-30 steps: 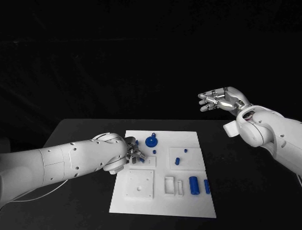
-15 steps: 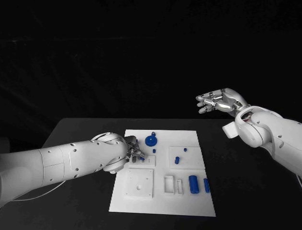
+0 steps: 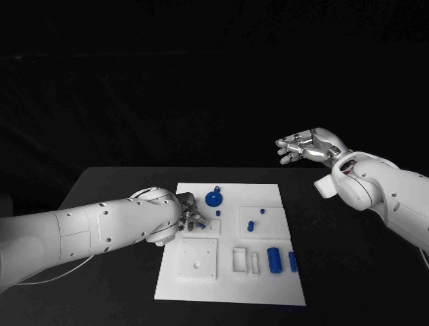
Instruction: Assemble the parts on the task board
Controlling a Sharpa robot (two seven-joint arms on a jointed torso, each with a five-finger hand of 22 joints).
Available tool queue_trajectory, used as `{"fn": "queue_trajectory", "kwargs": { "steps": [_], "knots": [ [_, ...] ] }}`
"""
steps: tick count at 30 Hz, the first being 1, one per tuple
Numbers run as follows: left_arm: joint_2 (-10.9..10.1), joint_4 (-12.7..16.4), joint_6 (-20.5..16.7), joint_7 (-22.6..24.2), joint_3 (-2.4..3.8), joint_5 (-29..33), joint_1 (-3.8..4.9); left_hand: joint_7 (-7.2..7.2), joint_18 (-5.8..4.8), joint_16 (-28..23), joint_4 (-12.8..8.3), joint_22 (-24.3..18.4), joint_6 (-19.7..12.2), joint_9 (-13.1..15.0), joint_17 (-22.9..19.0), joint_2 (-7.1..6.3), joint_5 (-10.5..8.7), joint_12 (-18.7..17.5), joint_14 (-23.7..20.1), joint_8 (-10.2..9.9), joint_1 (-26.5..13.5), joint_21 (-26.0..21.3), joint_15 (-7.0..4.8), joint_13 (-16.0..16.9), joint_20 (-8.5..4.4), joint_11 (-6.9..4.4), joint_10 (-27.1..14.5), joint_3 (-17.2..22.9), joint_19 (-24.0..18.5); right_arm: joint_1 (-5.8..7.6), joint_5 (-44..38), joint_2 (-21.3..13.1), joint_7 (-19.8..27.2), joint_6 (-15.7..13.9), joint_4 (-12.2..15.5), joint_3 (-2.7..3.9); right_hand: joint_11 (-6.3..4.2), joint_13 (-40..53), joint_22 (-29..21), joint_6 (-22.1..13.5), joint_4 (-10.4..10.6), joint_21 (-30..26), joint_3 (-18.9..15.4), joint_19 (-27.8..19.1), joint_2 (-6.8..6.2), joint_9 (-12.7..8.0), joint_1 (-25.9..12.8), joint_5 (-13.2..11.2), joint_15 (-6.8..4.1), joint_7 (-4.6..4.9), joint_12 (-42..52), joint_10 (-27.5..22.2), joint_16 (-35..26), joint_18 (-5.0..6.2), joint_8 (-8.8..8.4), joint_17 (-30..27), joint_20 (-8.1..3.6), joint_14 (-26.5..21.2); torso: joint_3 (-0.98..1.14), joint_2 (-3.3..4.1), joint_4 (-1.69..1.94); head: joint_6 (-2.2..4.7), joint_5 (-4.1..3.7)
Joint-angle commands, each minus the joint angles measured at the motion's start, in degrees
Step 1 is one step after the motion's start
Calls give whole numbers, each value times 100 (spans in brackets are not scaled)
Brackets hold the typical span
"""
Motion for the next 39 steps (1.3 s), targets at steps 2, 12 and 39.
{"fn": "queue_trajectory", "kwargs": {
  "steps": [2, 12, 39],
  "knots": [
    [10, 12, 181, 66, 2, 77, -2, -483, 47, -21, -446, 24, 521, -3, -16, 17, 34, -29, -8, 2, 11, -64, 25, -6, -9, -11, -8, 402, 48, -11, -122, 10, -25, 145, -2, 2, 23, -5, -1, -12, -31, -29, -1, -6, 5, -7, 43, -41, 11, 26, -14, -42, -27, -26, -10, -2, 35, -37, 0, 1, 5, 6, 1],
    [6, -24, 248, 77, 3, 87, -3, -481, 28, -37, -447, 96, 510, -10, -24, 23, 14, -28, -6, 4, 13, -175, 23, -8, -26, -10, -18, 386, 68, -29, -189, 30, -68, 136, -23, 2, 26, -6, -2, -11, -40, -31, 37, -23, 21, -6, 48, -53, 16, 25, -14, -58, -28, -25, -9, -2, 41, -56, -4, 1, 4, 36, -1],
    [-24, -36, 317, 88, 3, 43, -4, -474, 22, -69, -426, 167, 480, -13, -63, 38, -38, -26, -16, 0, 26, -327, 21, -9, -35, -7, -51, 376, 84, -87, -245, 73, -78, 46, -59, 0, 43, -6, -2, -55, -69, -33, 125, -70, -15, -7, 18, -64, 33, 43, -14, -101, -27, -21, -10, -2, 60, -105, 0, 3, 5, 40, 7]
  ]
}}
